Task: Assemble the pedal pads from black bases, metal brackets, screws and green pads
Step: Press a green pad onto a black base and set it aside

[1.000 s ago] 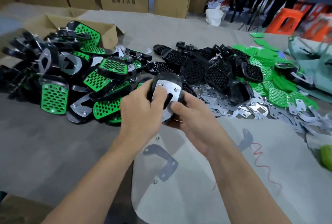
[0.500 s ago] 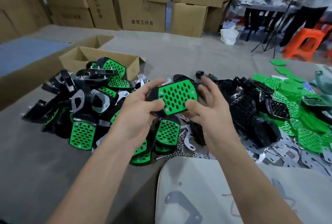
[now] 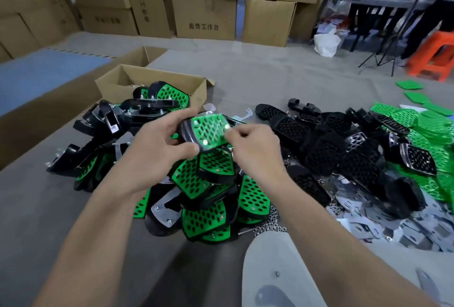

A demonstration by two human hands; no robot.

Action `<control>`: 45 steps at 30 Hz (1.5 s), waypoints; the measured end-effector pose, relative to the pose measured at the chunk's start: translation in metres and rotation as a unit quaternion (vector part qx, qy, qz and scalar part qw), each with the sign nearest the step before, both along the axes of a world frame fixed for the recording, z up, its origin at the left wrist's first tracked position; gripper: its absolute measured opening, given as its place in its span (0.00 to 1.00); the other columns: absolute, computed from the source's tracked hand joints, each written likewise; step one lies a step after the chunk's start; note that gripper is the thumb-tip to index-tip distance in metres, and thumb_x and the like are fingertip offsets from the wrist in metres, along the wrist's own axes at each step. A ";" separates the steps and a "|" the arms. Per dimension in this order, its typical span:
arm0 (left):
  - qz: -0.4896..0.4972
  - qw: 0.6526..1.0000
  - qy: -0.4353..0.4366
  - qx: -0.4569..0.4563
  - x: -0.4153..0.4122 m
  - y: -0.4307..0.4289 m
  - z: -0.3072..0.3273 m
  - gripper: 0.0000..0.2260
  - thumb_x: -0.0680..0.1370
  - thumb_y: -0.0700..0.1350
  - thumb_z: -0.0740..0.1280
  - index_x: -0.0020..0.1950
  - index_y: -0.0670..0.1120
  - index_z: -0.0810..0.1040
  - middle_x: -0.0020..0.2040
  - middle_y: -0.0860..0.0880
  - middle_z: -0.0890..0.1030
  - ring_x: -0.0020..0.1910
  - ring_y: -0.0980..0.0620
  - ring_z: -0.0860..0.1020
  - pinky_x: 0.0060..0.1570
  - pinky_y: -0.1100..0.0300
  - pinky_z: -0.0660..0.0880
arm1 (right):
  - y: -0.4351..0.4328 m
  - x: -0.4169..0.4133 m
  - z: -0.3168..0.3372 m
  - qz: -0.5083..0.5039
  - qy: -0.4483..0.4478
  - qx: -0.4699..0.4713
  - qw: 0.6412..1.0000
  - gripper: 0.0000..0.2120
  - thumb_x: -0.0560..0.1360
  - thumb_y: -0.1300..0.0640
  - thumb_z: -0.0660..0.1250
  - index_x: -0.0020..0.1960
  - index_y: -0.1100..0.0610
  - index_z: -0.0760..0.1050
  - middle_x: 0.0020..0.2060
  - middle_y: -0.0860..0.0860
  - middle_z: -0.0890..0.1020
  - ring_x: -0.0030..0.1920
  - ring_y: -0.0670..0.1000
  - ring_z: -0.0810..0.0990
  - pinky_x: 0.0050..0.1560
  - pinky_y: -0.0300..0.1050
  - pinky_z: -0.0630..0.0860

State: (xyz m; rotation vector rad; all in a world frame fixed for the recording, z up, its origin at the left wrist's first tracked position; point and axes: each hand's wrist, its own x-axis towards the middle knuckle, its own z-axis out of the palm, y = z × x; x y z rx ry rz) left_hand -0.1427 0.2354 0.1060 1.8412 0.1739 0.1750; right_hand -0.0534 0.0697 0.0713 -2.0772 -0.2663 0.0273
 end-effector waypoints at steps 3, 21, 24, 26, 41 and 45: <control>0.096 0.988 0.059 0.106 -0.006 0.013 -0.002 0.24 0.74 0.47 0.78 0.67 0.61 0.79 0.58 0.59 0.83 0.47 0.59 0.84 0.53 0.56 0.80 | 0.012 0.006 -0.002 0.043 0.000 -0.093 0.995 0.13 0.72 0.43 0.63 0.48 0.47 0.82 0.40 0.49 0.85 0.47 0.55 0.82 0.50 0.50 0.78; -0.024 0.913 -0.027 0.407 0.042 -0.200 -0.057 0.14 0.75 0.46 0.65 0.56 0.62 0.82 0.51 0.53 0.86 0.52 0.46 0.81 0.45 0.55 0.70 | -0.156 -0.017 -0.068 -0.030 -0.028 -0.280 0.959 0.19 0.70 0.47 0.61 0.60 0.48 0.76 0.50 0.51 0.83 0.53 0.57 0.79 0.47 0.46 0.74; -0.023 0.936 -0.024 0.350 0.054 -0.209 -0.080 0.19 0.75 0.41 0.66 0.65 0.55 0.80 0.62 0.51 0.82 0.63 0.47 0.77 0.59 0.55 0.72 | -0.162 -0.026 -0.070 -0.034 -0.013 -0.088 0.995 0.12 0.71 0.60 0.69 0.51 0.47 0.75 0.38 0.45 0.82 0.39 0.47 0.78 0.36 0.31 0.69; -0.050 0.967 0.018 0.249 0.062 -0.209 -0.086 0.23 0.75 0.42 0.69 0.70 0.55 0.78 0.67 0.54 0.80 0.67 0.54 0.76 0.67 0.60 0.69 | -0.176 -0.031 -0.071 -0.056 0.015 0.016 0.998 0.16 0.67 0.66 0.73 0.48 0.48 0.76 0.38 0.45 0.83 0.38 0.43 0.80 0.37 0.32 0.73; -0.021 0.957 0.136 -0.256 0.069 -0.253 -0.126 0.13 0.80 0.36 0.66 0.46 0.48 0.89 0.43 0.41 0.86 0.41 0.41 0.82 0.36 0.47 0.83 | -0.363 0.041 -0.050 -0.271 0.045 -0.230 0.933 0.26 0.74 0.63 0.65 0.72 0.51 0.74 0.55 0.58 0.84 0.50 0.57 0.83 0.52 0.51 0.79; -0.027 0.973 0.120 -0.193 0.071 -0.251 -0.137 0.12 0.80 0.37 0.67 0.50 0.51 0.88 0.46 0.46 0.88 0.44 0.48 0.85 0.52 0.43 0.81 | -0.383 0.053 -0.078 -0.287 0.126 -0.336 0.888 0.31 0.78 0.54 0.63 0.78 0.61 0.60 0.74 0.63 0.66 0.73 0.65 0.66 0.72 0.57 0.64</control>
